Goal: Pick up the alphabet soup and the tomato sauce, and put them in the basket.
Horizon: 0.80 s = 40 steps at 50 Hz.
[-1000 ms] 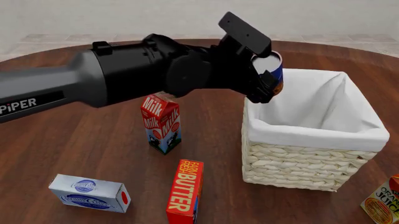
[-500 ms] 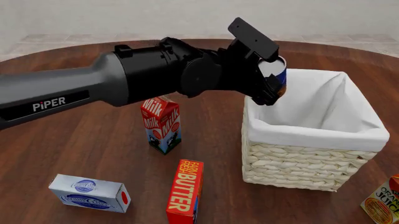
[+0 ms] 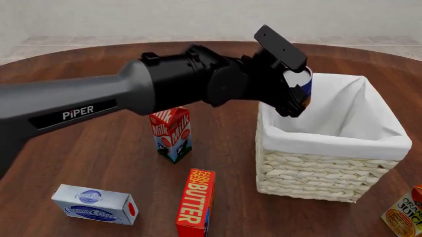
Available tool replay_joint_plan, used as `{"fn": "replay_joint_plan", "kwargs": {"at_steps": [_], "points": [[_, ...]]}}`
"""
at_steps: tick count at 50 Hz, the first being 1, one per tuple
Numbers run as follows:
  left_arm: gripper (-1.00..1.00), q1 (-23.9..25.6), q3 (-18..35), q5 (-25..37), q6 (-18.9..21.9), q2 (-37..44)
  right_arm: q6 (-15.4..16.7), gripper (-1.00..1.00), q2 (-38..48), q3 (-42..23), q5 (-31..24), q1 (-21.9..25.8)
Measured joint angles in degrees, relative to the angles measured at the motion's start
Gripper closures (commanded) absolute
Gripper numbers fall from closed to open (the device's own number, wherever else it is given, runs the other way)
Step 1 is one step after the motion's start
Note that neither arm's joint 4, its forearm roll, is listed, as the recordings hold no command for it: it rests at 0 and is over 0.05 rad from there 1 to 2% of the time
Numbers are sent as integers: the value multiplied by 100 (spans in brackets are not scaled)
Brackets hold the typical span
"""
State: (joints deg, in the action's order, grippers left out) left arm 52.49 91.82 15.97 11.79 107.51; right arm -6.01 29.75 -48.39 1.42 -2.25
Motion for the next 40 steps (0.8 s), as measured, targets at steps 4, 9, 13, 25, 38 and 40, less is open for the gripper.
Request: {"fn": "replay_joint_plan", "kwargs": {"at_steps": [4,9,13,25,38,40], "points": [[100,37,-3,-7,5,29,-13,-100,-18,-7,-17,-3],[100,72,-12,-17,12,57,-30,-100,-48,-23,-47,-4],[100,91,-18,-28,19,85,-42,-100,-70,-34,-66,-5],[100,136,-18,-41,44,184,-67,-100,-127,-53,-114,16],[100,176,8,-17,73,261,-93,-100,-221,-104,-242,19],[-100,179,22,-11,82,266,-96,-100,-233,-111,-259,19]]}}
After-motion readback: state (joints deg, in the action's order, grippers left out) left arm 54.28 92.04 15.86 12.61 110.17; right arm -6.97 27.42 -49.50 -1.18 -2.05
